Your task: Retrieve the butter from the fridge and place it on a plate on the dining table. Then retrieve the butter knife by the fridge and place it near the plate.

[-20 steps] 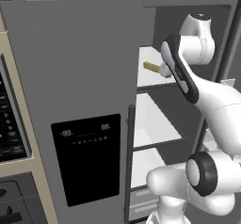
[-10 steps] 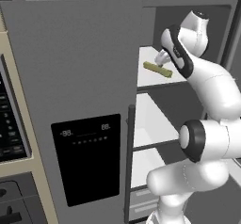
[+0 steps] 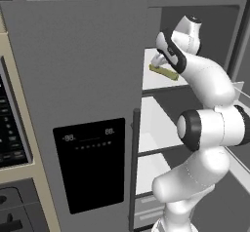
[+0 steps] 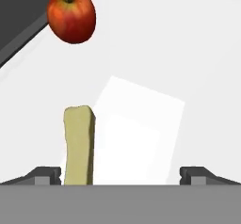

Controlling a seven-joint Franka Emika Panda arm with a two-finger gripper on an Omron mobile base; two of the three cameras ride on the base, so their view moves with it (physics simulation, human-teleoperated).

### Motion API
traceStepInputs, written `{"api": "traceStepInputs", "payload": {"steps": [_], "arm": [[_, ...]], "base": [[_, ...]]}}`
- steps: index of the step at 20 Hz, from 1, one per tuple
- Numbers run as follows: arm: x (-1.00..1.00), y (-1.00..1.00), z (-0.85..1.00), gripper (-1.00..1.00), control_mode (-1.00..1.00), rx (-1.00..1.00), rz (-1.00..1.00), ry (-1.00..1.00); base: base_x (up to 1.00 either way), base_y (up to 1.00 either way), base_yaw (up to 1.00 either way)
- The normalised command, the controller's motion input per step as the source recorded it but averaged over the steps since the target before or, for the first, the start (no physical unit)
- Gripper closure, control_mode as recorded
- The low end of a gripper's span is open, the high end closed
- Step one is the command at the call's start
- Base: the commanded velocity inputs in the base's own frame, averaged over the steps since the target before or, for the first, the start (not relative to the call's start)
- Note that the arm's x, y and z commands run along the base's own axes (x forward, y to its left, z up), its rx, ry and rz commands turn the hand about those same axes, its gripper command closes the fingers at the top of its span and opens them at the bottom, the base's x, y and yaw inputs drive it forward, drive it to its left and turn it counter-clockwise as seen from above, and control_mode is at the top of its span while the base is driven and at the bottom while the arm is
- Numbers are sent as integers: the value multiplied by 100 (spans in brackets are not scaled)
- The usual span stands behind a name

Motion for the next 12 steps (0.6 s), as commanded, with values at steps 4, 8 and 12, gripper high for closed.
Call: {"api": "traceStepInputs", "payload": {"steps": [4, 8, 12], "arm": [[0, 18, -11, -100, -100, 0, 0, 0], [-11, 3, 0, -100, -100, 0, -1, 3], [-23, 0, -2, -100, -100, 0, -3, 6]], "base": [[0, 0, 0], [0, 0, 0], [0, 0, 0]]}}
